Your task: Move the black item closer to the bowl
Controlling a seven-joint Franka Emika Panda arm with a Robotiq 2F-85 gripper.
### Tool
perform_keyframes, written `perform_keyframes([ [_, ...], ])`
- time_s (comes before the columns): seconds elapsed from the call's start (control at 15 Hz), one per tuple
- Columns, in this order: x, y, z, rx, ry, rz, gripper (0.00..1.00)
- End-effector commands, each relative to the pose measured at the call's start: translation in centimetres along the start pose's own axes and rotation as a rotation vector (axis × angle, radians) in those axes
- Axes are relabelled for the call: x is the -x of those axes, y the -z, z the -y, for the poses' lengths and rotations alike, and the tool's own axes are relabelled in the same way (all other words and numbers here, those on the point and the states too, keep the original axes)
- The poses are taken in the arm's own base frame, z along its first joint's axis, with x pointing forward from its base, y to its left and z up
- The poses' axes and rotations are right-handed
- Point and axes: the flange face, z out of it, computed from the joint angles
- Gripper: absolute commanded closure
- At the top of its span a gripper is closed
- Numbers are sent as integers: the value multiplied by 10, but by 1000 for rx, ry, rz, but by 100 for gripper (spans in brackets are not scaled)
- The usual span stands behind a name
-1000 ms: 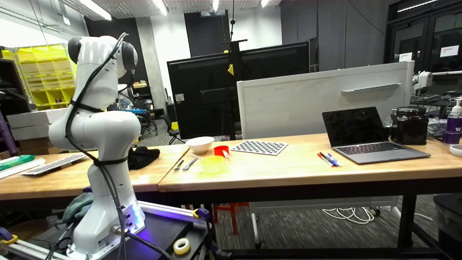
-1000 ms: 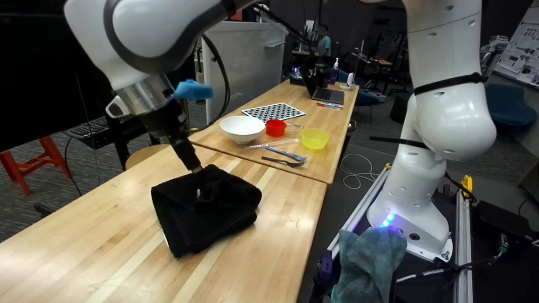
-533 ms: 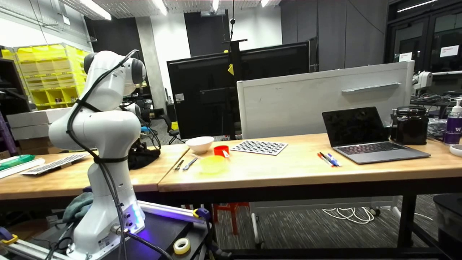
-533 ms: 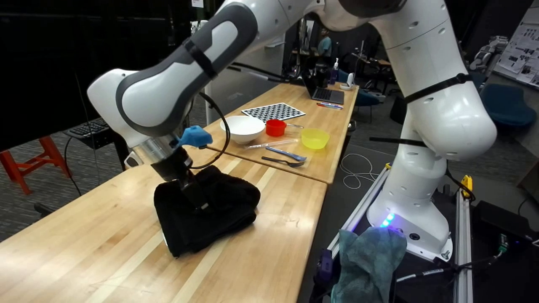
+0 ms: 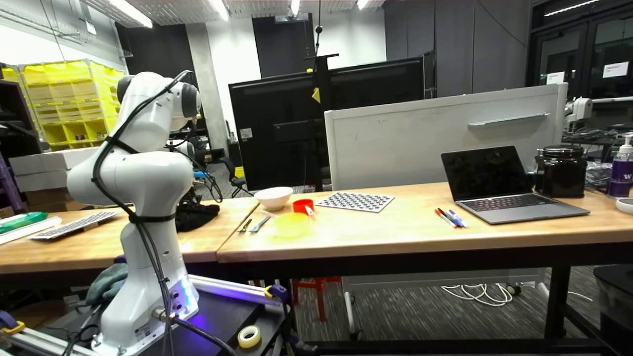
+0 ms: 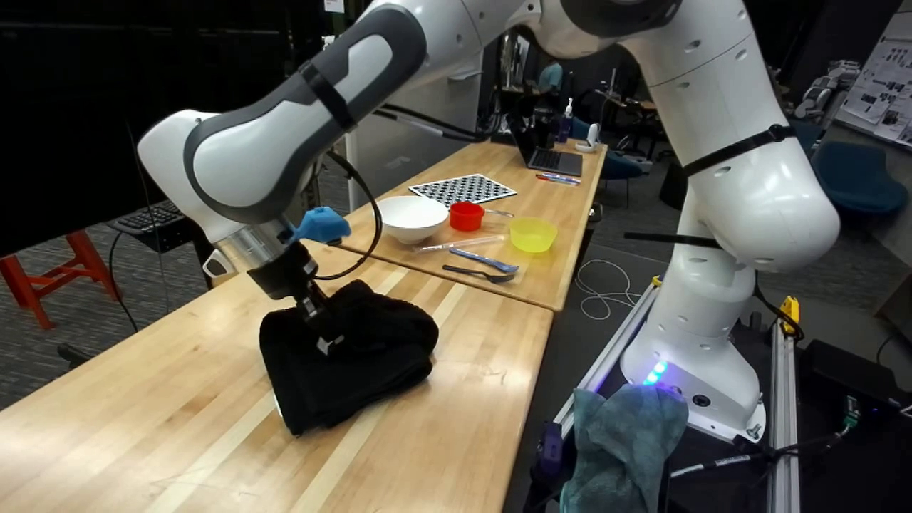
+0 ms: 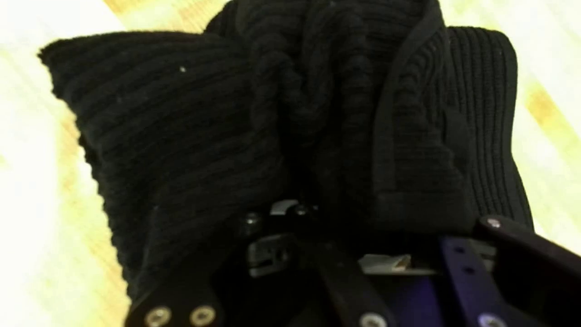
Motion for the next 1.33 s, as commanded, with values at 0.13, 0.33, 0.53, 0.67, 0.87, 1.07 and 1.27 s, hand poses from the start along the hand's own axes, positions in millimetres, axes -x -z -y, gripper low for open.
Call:
perform_keyframes([
  [0.13, 4, -3, 20, 16, 12, 0, 100],
  [0.33, 20, -1, 40, 28, 18, -19, 99],
  [0.53, 29, -7, 56, 24, 27, -34, 98],
  [0.67, 30, -12, 54, 8, 37, -32, 98],
  [0.87, 29, -18, 39, 17, 58, -33, 98],
  [1.07, 28, -19, 18, 12, 84, -28, 98],
  [1.27, 31, -14, -1, -4, 96, -33, 98],
])
